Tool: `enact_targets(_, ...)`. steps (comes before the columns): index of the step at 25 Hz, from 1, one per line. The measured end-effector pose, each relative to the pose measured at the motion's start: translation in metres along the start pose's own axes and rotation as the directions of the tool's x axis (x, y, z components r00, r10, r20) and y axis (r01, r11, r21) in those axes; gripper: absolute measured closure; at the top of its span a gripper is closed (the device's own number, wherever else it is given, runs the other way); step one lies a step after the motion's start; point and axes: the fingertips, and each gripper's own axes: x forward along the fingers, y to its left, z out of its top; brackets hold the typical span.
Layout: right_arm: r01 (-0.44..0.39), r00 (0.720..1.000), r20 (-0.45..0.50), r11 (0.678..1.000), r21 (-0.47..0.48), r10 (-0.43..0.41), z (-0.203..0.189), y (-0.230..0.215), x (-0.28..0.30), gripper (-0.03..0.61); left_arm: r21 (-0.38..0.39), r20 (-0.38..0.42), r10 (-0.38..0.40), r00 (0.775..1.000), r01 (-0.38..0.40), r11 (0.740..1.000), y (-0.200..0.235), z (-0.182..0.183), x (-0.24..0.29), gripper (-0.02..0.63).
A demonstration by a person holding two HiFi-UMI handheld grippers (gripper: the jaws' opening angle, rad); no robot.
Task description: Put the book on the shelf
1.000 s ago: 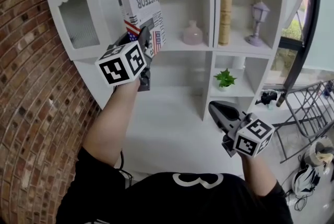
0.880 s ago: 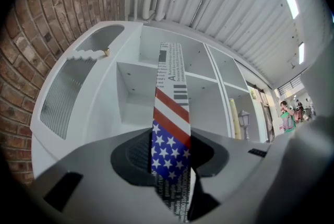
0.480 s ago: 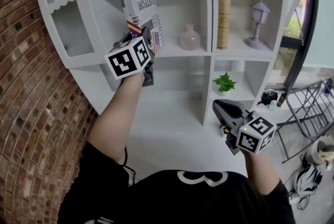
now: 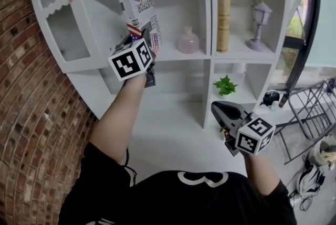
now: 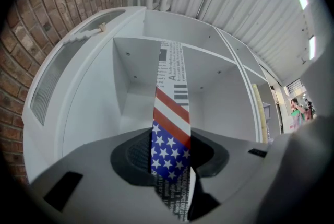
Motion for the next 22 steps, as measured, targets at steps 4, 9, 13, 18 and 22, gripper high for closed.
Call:
enact_targets(4,0.000,1.000,0.004,1.000,0.003,0.000,0.000,-0.002,0.001,0.569,0.016,-0.009,0.021,1.000,-0.020,1.000,0.000,-0.002,0.010,0.460)
enact_targets(9,0.013,1.000,0.001,1.000,0.018,-0.013,-0.005,-0.007,-0.003,0.569,0.033,-0.021,0.047,0.999,-0.046,0.998,0.000,-0.007,0.024,0.459)
enact_targets(13,0.020,1.000,-0.005,0.999,0.026,-0.020,-0.009,-0.009,-0.005,0.569,0.050,-0.035,0.059,0.998,-0.057,0.997,-0.002,-0.009,0.034,0.457)
enact_targets(18,0.024,1.000,-0.019,0.999,0.042,-0.024,-0.013,-0.010,-0.004,0.569,0.056,-0.055,0.072,0.996,-0.069,0.996,-0.003,-0.011,0.044,0.457)
enact_targets(22,0.026,0.999,-0.031,0.999,0.046,-0.025,-0.016,-0.010,-0.004,0.569,0.060,-0.070,0.074,0.995,-0.070,0.996,-0.002,-0.013,0.050,0.457)
